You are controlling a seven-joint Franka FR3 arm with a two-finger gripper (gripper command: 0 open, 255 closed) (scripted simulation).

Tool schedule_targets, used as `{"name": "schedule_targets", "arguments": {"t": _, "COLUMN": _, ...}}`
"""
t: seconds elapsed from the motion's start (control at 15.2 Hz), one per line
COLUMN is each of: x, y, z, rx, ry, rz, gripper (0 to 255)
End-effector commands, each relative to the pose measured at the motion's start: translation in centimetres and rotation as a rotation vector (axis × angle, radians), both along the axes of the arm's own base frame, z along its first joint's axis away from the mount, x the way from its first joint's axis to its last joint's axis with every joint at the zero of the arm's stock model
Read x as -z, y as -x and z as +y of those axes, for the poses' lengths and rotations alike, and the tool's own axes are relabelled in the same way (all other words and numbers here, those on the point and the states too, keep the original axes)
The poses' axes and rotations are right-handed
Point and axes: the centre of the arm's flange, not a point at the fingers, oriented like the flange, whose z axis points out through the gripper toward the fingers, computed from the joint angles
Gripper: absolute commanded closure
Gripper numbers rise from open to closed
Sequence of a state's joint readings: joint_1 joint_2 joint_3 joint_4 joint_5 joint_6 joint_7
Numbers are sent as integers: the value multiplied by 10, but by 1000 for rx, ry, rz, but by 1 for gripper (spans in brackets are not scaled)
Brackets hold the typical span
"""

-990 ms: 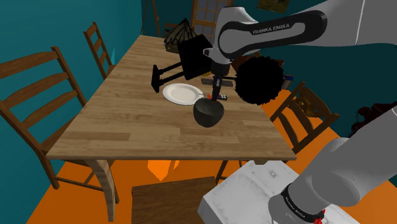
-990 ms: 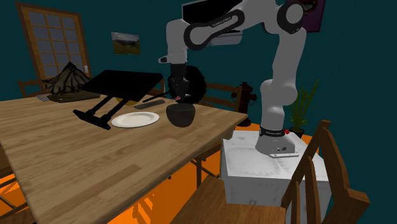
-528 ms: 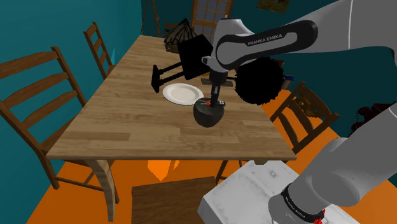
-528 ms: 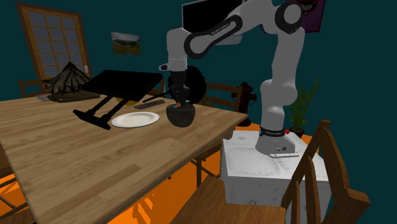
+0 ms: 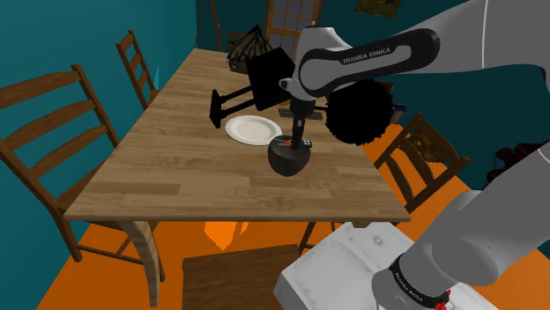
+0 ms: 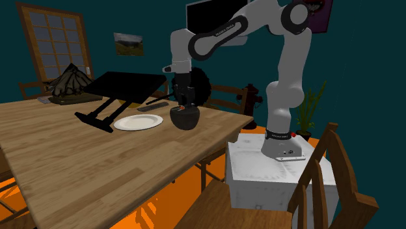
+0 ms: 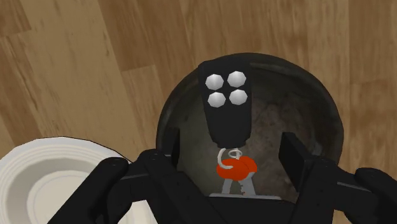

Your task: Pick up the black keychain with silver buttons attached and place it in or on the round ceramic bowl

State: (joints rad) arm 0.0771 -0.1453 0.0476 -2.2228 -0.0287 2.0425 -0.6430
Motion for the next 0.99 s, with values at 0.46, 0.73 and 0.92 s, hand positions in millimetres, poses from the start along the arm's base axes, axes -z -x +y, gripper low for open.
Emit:
{"name": "schedule_targets", "arguments": {"t": 0.46, "x": -50, "y": -2, "z": 2, "rx": 0, "ry": 0, "rz": 0, "gripper": 0}}
{"name": "schedule_targets", "arguments": {"t": 0.73, "x": -50, "y": -2, "z": 2, "rx": 0, "ry": 0, "rz": 0, "gripper": 0}}
{"name": "schedule_targets", "arguments": {"t": 0.92, "x": -50, "y": -2, "z": 2, "rx": 0, "ry": 0, "rz": 0, "gripper": 0}}
